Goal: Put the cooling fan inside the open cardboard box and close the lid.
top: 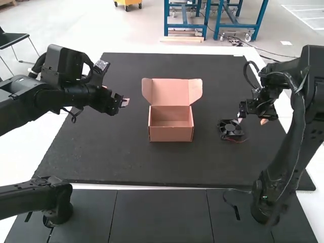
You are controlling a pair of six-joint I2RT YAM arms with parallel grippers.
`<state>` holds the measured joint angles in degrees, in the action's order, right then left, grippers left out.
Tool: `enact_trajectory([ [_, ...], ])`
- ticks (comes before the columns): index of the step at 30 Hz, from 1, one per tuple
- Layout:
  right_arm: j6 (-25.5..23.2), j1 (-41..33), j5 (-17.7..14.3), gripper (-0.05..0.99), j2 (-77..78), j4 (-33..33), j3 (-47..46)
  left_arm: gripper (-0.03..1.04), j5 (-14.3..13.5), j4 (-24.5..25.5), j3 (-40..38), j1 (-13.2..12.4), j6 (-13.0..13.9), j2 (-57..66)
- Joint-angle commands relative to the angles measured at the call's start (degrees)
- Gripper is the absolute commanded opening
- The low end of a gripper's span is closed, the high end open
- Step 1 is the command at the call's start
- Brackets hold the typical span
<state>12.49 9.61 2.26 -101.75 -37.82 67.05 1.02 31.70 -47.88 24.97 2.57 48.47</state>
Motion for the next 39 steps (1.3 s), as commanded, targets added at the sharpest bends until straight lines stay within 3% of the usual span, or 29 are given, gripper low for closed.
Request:
enact_trajectory([
  [1,0.5,-0.1,-0.5,0.90,-2.0,-1.2,3.4,0.96,-0.3,-0.2,-2.5,-0.5,0.6,-0.4],
  [9,1.7,-0.4,-0.6,0.90,-6.2,-6.6,6.3,0.96,-0.1,-0.4,-2.9,-0.4,0.7,-0.4],
  [39,1.2,-0.5,-2.6,0.90,-13.5,-6.6,10.3,0.96,-0.1,-0.2,-4.5,-0.5,0.4,-0.4],
])
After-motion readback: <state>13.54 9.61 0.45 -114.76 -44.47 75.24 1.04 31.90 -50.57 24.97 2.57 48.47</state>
